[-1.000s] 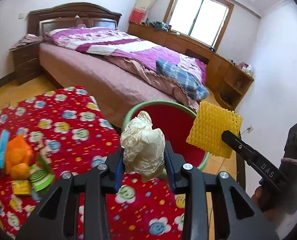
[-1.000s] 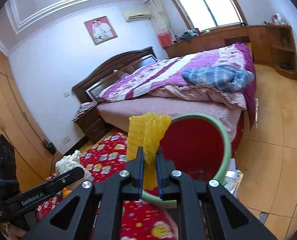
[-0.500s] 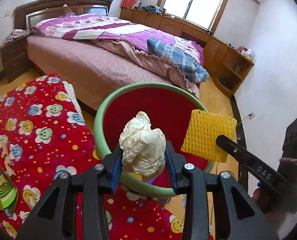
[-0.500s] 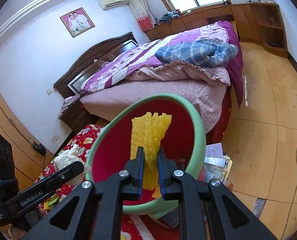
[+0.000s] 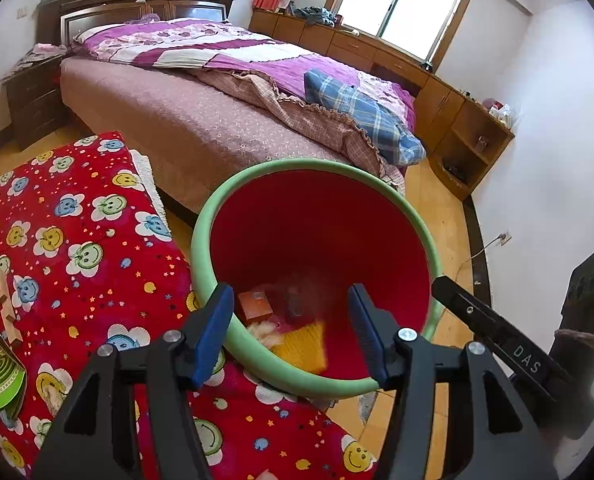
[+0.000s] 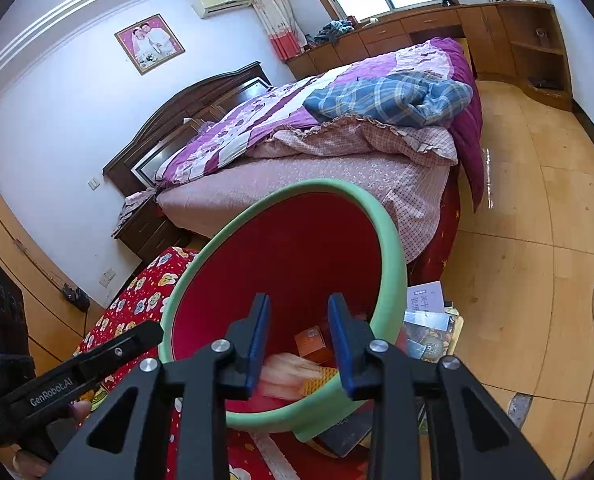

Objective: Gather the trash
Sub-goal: 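Open the left tool and the right tool to drop both items into the bucket, then move both open tools back over the white medicine box on the quilt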

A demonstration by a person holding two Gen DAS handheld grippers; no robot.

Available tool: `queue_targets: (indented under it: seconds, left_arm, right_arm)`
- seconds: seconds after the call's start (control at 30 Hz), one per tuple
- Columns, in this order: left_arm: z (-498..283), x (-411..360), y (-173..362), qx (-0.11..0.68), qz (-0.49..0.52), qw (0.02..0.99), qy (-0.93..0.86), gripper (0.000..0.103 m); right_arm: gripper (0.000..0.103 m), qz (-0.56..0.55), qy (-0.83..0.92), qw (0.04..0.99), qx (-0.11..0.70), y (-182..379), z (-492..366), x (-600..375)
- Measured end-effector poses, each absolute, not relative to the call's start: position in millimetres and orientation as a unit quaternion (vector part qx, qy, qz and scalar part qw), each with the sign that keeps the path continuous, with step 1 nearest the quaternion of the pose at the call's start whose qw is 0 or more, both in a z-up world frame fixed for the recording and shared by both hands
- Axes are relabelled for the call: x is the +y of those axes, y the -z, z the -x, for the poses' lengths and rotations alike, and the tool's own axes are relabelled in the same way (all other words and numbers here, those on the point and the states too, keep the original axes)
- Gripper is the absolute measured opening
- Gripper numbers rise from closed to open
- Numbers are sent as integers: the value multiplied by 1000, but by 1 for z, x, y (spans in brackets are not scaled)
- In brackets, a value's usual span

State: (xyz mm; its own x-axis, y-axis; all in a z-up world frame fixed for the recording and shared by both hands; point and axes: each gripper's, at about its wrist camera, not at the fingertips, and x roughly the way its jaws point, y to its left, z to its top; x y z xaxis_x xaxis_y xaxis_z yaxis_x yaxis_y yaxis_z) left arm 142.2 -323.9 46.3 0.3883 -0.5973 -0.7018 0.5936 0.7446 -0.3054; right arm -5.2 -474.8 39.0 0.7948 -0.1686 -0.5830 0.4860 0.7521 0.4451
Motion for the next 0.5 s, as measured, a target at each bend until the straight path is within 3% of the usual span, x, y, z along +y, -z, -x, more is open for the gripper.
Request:
queue_targets:
  seconds: [0.5]
  left_arm:
    - [-114,-283,-72,395,3,850,349,60]
  right_arm:
    - [43,-283,155,912,254,-58,20,-439]
